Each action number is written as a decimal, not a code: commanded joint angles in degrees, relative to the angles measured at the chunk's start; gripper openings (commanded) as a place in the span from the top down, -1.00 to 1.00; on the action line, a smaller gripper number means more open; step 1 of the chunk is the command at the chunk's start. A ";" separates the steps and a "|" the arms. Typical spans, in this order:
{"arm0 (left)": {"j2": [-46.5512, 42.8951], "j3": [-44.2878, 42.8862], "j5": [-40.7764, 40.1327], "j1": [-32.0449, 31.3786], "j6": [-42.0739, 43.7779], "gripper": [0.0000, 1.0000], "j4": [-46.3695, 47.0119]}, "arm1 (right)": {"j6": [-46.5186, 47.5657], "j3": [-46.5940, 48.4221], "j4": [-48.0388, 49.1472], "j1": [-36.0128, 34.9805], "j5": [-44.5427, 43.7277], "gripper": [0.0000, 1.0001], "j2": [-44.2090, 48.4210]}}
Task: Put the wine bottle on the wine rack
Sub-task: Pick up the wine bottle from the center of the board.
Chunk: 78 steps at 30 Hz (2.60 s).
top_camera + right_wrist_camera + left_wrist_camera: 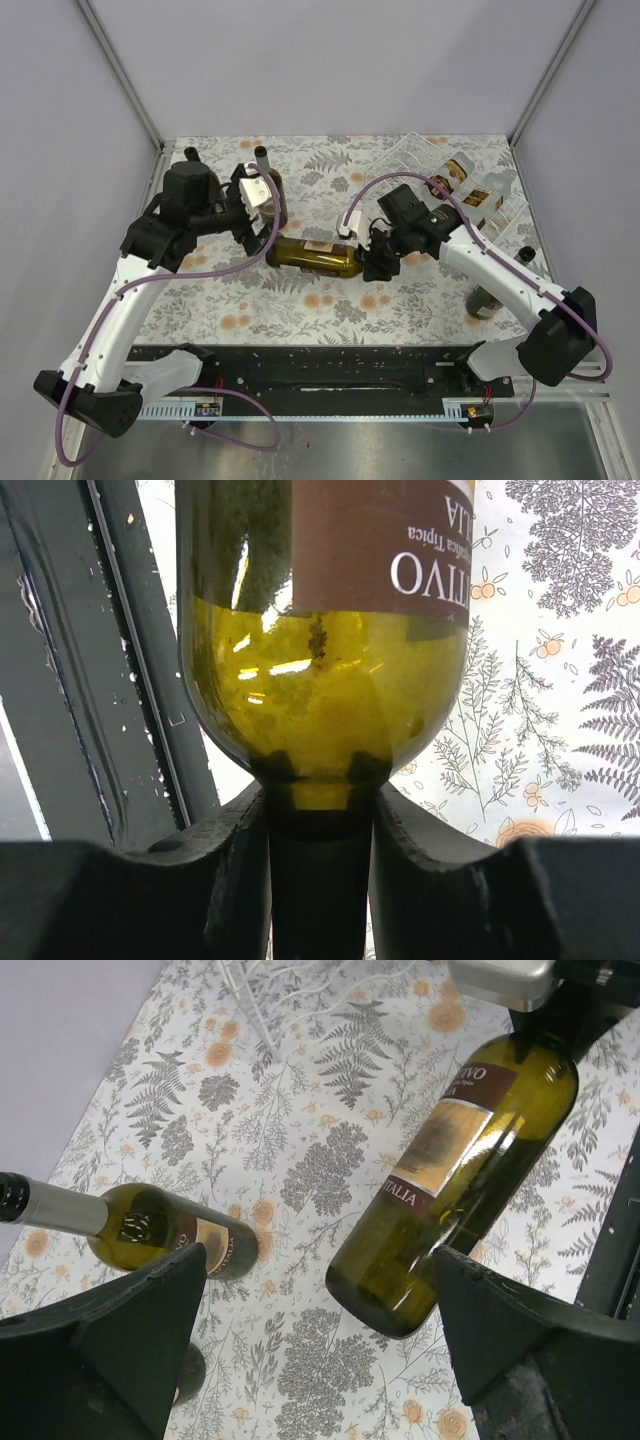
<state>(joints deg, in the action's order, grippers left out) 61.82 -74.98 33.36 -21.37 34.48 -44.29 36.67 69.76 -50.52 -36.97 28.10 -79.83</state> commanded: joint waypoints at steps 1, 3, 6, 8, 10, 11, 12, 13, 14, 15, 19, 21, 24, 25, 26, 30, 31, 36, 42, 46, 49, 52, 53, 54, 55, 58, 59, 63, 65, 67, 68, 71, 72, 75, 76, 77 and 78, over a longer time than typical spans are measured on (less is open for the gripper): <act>-1.35 -1.57 -3.30 0.18 -6.61 -0.98 6.06 | -3.88 3.81 5.26 0.32 3.63 1.00 4.77; -1.35 -2.19 -3.83 0.18 -7.40 -0.98 6.41 | -4.06 4.16 4.56 0.32 2.23 1.00 5.30; -1.18 -2.98 -3.74 0.18 -7.76 -0.98 6.41 | -3.88 4.77 2.63 0.32 0.47 1.00 6.62; -0.83 -3.07 -4.09 0.18 -8.63 -0.98 6.85 | -3.71 5.12 1.66 0.67 -0.41 1.00 7.76; -0.48 -3.24 -4.88 0.18 -9.86 -0.98 7.81 | -3.71 5.48 0.87 1.02 -1.29 1.00 8.99; -0.30 -3.16 -5.32 0.27 -10.74 -0.98 8.34 | -3.71 5.56 0.43 1.11 -1.90 1.00 9.51; -0.04 -3.24 -5.76 0.18 -11.53 -0.98 9.04 | -3.79 5.83 0.16 1.37 -2.60 1.00 10.04; 0.23 -3.50 -6.29 0.18 -12.15 -0.98 9.48 | -3.88 6.00 -0.36 1.72 -3.39 1.00 10.40; 0.49 -3.77 -6.38 0.18 -12.76 -0.98 9.75 | -3.88 6.18 -0.80 2.16 -3.83 1.00 10.75; 0.67 -4.03 -6.30 0.10 -13.29 -0.98 10.10 | -3.79 6.36 -1.15 2.60 -4.45 1.00 11.01; 0.93 -4.47 -5.07 0.10 -14.09 -0.98 10.98 | -4.58 6.45 -1.42 4.01 -4.89 1.00 12.15; 1.11 -4.56 -4.89 0.10 -14.70 -0.98 11.33 | -5.46 6.36 -1.33 4.19 -4.89 1.00 12.86; 1.11 -4.21 -4.36 0.10 -16.54 -0.98 12.12 | -7.74 6.36 -0.37 4.45 -5.16 1.00 13.39; 0.93 -4.12 -3.93 0.10 -17.16 -0.98 12.39 | -8.45 6.36 0.16 4.63 -5.33 1.00 13.65; 0.93 -4.21 -3.75 0.10 -18.30 -0.98 12.56 | -9.24 6.44 1.03 4.89 -5.77 1.00 13.74; 1.37 -5.35 -3.39 0.10 -22.60 -0.98 13.62 | -12.66 8.72 3.85 5.94 -8.40 1.00 12.86; 1.46 -5.96 -3.31 0.10 -23.75 -0.98 13.79 | -13.71 9.77 4.64 6.29 -8.93 1.00 12.51; 2.33 -8.16 -4.97 0.10 -30.76 -0.98 15.28 | -18.73 14.08 8.24 7.53 -11.05 1.00 10.66; 4.18 -9.13 0.36 0.10 -35.36 -0.98 16.34 | -20.14 19.27 6.15 7.70 -4.03 1.00 7.86; 3.66 -8.52 -0.75 -2.01 -24.06 -0.98 14.43 | -17.43 20.51 2.98 7.70 -0.42 1.00 6.79; 3.66 -10.71 -2.25 -3.85 -9.92 -0.98 8.36 | -15.23 19.89 1.04 7.70 2.04 1.00 6.88; 4.09 -13.34 -2.87 -5.09 0.56 -0.98 3.44 | -13.64 19.63 -1.15 7.70 4.77 1.00 6.53; 4.62 -14.13 -2.95 -5.61 3.55 -0.98 1.34 | -13.29 19.72 -1.85 7.70 5.56 1.00 6.18; 5.23 -14.84 -2.78 -6.14 8.36 -0.98 -0.60 | -12.76 19.80 -2.82 7.70 6.52 1.00 6.18; 5.76 -15.28 -2.95 -6.75 10.85 -0.98 -2.36 | -12.58 19.80 -3.09 7.70 7.14 1.00 5.92; 7.08 -15.90 -2.60 -8.08 19.29 -0.98 -5.62 | -11.36 20.15 -5.37 7.70 8.81 1.00 5.13; 7.61 -16.25 -2.08 -8.43 21.22 -0.98 -6.85 | -11.09 20.33 -5.99 7.70 9.43 1.00 4.95; 9.45 -16.43 -1.20 -9.83 27.65 -0.98 -9.06 | -10.83 20.51 -6.96 7.70 10.92 1.00 4.68; 10.33 -16.43 -0.67 -10.10 29.49 -0.98 -9.84 | -10.83 20.59 -7.13 7.70 11.36 1.00 4.86; 10.86 -15.64 -0.93 -10.62 31.95 -0.98 -10.46 | -10.57 20.77 -7.57 7.70 11.28 1.00 4.86; 11.12 -14.85 -1.46 -10.89 33.10 -0.98 -10.55 | -10.47 21.03 -8.01 7.70 11.45 1.00 4.60; 12.53 -13.97 -1.98 -12.11 34.43 -0.98 -9.77 | -9.95 21.30 -9.33 7.70 12.94 1.00 4.07; 12.88 -13.44 -3.12 -12.82 34.69 -0.98 -9.24 | -9.95 21.21 -9.51 7.70 13.56 1.00 4.07; 13.94 -11.69 -6.37 -14.67 35.92 -0.98 -7.92 | -10.38 21.12 -9.42 7.70 14.88 1.00 3.81; 14.29 -11.24 -7.08 -15.28 36.01 -0.98 -7.48 | -10.39 21.04 -9.33 7.70 15.32 1.00 3.81; 14.64 -10.81 -8.04 -15.72 36.10 -0.98 -7.30 | -10.56 20.86 -9.24 7.70 15.67 1.00 3.72; 14.90 -10.19 -9.18 -16.16 36.18 -0.98 -6.60 | -10.65 20.77 -9.16 7.70 15.85 1.00 3.81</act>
<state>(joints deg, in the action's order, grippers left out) 75.24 -87.18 27.92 -35.77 67.77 -53.39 25.34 87.00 -64.88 -29.34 37.04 -77.10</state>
